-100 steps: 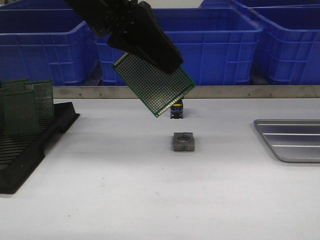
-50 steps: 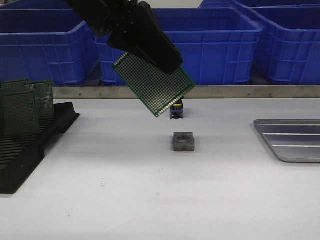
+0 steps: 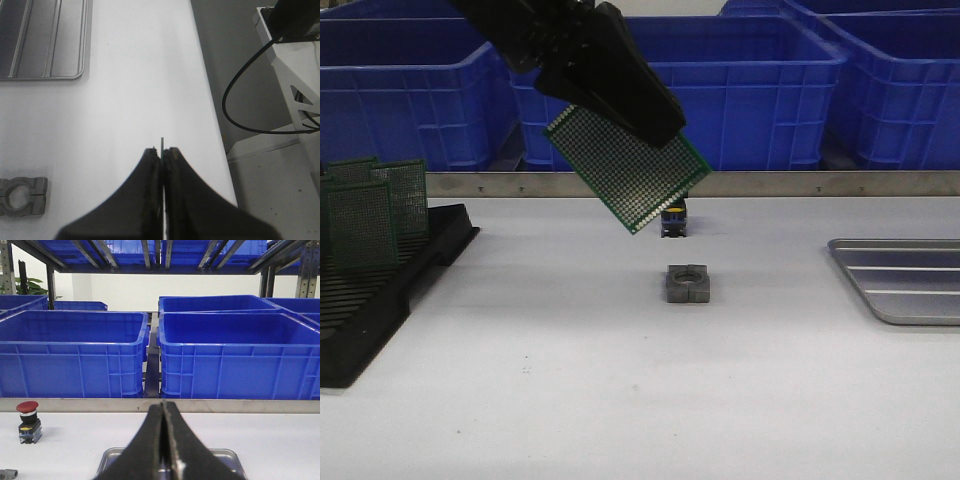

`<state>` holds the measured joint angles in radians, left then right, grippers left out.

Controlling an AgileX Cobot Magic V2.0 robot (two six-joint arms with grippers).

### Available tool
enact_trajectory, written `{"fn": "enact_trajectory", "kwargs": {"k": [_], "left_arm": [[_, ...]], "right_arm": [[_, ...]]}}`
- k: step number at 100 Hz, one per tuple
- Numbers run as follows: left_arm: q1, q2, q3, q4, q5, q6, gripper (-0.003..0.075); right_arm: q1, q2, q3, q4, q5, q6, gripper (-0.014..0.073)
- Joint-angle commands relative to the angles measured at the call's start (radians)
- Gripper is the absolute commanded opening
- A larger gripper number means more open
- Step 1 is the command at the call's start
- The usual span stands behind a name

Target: Place circuit board on tray

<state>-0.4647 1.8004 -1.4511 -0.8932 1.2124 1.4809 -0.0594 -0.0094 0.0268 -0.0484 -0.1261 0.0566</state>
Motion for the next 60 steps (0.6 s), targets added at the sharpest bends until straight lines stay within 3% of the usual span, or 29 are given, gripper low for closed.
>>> {"fn": "enact_trajectory", "kwargs": {"k": [1, 17, 26, 45, 60], "left_arm": [[-0.007, -0.047, -0.029, -0.073, 0.067, -0.003, -0.002], [-0.007, -0.047, -0.029, -0.073, 0.067, -0.003, -0.002], [-0.007, -0.047, -0.029, -0.073, 0.067, -0.003, -0.002], [-0.007, -0.047, -0.029, -0.073, 0.067, -0.003, -0.002], [-0.007, -0.047, -0.029, -0.073, 0.067, -0.003, -0.002]], "right_arm": [[-0.002, -0.023, -0.061, -0.005, 0.022, -0.005, -0.0113], [-0.002, 0.053, -0.214, 0.016, 0.32, -0.005, -0.0113], [-0.002, 0.13, -0.295, 0.06, 0.418, -0.005, -0.0113], [-0.002, 0.337, -0.411, 0.173, 0.522, -0.009, -0.0102], [0.025, 0.498, -0.476, 0.289, 0.537, -0.115, -0.0004]]}}
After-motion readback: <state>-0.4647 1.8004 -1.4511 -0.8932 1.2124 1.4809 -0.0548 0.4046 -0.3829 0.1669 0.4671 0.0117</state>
